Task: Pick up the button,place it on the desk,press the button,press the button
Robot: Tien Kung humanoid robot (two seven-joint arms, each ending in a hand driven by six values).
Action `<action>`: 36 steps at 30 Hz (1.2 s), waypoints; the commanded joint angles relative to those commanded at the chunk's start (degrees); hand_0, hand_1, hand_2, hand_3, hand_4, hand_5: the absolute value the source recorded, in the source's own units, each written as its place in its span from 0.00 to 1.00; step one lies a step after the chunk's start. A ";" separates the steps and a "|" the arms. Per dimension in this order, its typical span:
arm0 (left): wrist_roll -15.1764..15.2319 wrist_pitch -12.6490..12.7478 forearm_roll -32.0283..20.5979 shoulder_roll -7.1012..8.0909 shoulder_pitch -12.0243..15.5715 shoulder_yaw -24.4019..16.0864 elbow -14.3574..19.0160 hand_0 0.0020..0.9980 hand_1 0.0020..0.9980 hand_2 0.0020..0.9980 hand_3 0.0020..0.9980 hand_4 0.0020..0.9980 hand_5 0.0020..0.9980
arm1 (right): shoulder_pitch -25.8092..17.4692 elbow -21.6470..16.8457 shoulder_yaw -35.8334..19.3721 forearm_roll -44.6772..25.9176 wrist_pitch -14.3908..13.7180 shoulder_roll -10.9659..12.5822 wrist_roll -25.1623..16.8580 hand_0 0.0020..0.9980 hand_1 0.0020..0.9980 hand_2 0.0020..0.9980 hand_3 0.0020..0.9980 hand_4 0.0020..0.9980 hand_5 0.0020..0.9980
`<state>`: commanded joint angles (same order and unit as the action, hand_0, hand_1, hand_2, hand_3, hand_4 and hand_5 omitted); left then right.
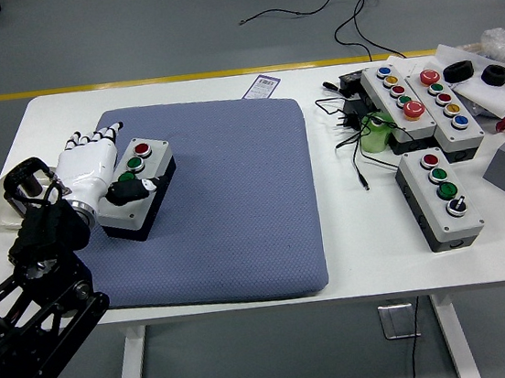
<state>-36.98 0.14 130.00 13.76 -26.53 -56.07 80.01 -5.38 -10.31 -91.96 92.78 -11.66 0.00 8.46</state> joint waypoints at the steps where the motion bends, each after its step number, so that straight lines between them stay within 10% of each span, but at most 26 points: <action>1: 0.00 0.03 0.00 -0.39 -0.01 -0.22 -0.43 1.00 1.00 1.00 1.00 1.00 0.67 | 0.02 0.00 0.04 -0.01 0.00 0.00 0.00 0.57 0.67 0.70 0.63 0.30 0.14; 13: 0.00 -0.24 0.00 -6.55 -0.52 -4.25 -8.41 1.00 1.00 1.00 1.00 1.00 0.67 | 0.25 0.00 0.53 -0.45 -0.09 0.00 -0.07 0.55 0.68 0.70 0.63 0.30 0.14; 29: 0.00 -4.49 0.00 -8.54 -2.60 -5.83 -12.24 0.75 0.95 1.00 1.00 0.96 0.48 | 0.41 0.00 0.56 -0.25 -0.10 0.00 0.01 0.54 0.67 0.70 0.63 0.30 0.14; 30: 0.00 -4.54 0.00 -8.63 -2.66 -6.03 -12.59 0.51 0.73 1.00 1.00 0.91 0.33 | 0.42 0.00 0.57 -0.27 -0.11 0.00 0.02 0.54 0.67 0.70 0.63 0.30 0.14; 35: 0.00 -5.01 0.00 -8.52 -2.87 -6.12 -13.83 0.51 0.73 1.00 1.00 0.91 0.33 | 0.44 0.00 0.39 -0.03 -0.14 0.00 0.00 0.54 0.67 0.70 0.63 0.30 0.14; 36: 0.00 -5.06 0.00 -8.45 -2.88 -6.01 -13.99 0.35 0.40 0.84 1.00 0.91 0.31 | 0.43 0.00 0.35 0.03 -0.13 0.00 0.00 0.54 0.67 0.70 0.63 0.30 0.14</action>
<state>-36.98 -4.91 130.00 5.31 -29.41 -62.09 66.02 -4.95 -10.31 -91.60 92.81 -11.79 0.00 8.46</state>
